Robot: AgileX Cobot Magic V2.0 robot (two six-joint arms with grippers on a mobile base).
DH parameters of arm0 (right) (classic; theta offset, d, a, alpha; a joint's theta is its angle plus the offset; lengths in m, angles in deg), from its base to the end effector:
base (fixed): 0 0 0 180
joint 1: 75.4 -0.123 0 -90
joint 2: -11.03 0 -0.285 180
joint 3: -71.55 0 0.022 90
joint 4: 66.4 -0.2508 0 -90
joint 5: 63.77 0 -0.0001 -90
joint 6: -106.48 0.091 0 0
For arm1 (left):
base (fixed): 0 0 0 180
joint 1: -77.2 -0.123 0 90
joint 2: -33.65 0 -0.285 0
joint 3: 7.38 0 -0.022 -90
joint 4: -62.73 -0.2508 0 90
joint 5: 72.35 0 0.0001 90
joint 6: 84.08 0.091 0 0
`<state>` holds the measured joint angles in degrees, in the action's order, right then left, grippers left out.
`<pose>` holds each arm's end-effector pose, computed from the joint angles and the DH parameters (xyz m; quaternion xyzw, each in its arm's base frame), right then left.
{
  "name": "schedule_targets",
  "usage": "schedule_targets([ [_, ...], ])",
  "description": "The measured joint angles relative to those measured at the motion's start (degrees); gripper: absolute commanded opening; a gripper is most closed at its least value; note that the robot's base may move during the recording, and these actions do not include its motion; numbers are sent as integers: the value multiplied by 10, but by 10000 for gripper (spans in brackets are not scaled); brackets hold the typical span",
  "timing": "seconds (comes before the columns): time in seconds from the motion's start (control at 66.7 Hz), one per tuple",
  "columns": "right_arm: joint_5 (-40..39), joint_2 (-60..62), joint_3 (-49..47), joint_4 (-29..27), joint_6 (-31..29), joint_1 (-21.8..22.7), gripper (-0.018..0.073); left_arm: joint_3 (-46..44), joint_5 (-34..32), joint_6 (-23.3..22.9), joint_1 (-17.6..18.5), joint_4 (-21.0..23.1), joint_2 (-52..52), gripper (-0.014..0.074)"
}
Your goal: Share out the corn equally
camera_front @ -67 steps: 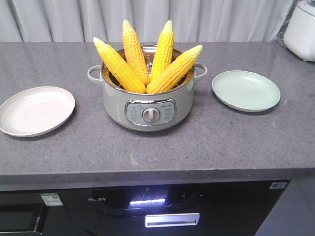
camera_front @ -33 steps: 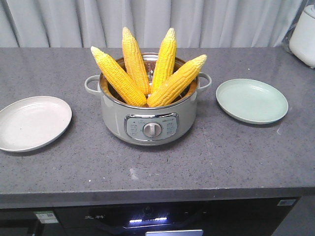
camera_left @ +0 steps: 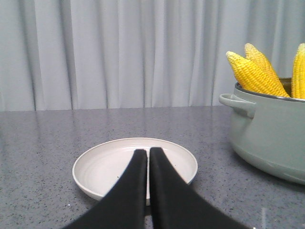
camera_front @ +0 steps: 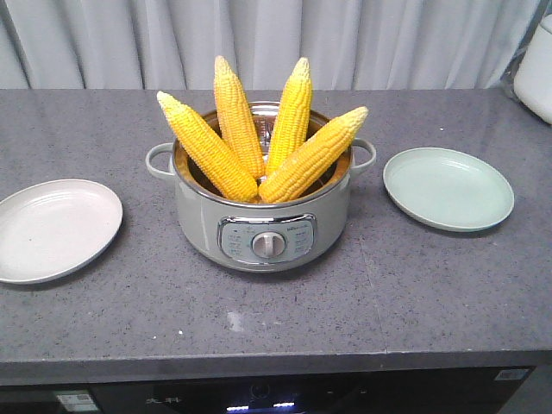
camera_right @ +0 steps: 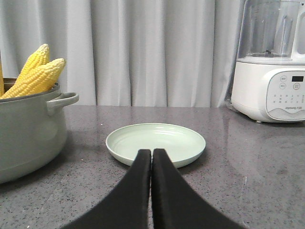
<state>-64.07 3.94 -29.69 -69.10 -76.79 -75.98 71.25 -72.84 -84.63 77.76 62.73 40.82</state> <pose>0.0565 0.0006 0.2052 -0.0067 0.6791 0.0000 0.7340 0.0564 -0.0006 0.2062 0.0001 0.6776 -0.0071 0.7354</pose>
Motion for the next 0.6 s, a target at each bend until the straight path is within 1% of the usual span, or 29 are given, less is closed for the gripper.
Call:
schedule_targets([
  [0.6, 0, 0, 0, 0, 0, 0, -5, 0, 0, 0, 0, 0, 0, -6],
])
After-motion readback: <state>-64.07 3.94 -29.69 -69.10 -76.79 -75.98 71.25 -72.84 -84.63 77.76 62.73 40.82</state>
